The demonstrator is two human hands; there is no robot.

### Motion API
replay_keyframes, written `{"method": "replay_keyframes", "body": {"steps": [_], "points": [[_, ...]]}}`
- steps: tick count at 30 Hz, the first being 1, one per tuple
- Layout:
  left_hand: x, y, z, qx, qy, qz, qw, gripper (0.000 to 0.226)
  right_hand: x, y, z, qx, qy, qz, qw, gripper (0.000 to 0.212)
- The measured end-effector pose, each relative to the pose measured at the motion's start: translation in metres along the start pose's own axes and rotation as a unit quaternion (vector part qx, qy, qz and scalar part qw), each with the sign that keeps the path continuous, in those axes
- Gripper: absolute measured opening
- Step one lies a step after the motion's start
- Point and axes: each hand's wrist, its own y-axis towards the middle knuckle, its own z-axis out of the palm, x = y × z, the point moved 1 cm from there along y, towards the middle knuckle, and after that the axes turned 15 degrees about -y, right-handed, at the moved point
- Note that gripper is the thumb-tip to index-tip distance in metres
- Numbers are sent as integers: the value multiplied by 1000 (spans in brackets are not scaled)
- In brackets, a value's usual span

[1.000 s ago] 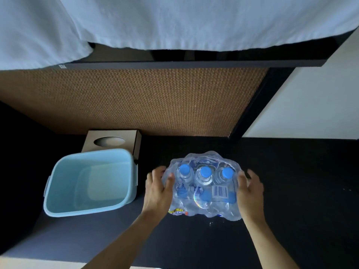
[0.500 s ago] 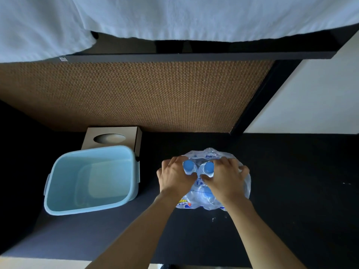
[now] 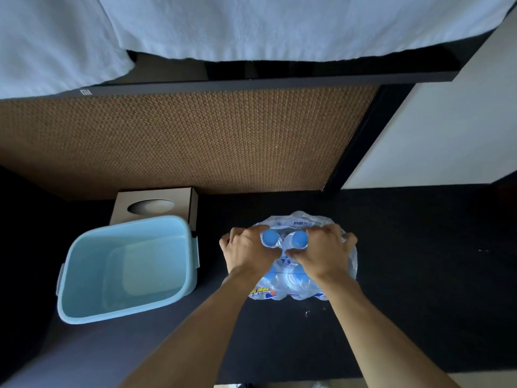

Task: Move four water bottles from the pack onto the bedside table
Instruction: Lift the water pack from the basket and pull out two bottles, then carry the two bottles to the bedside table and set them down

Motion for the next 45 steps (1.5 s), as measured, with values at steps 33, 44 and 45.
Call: {"method": "replay_keyframes", "body": {"steps": [33,44,45], "points": [[-462,-727,-104,654,-358,498,444,16,-353,-721,-442,-663,374,359,540,25],[-342,-1169,-37,867,-205,389,233,33,-384,-1151,-370,-702,208,558,389,16],[-327,-1203,-33,874,-191,392,217,32,-381,-1184,-361,-700,192,581,368,17]]}}
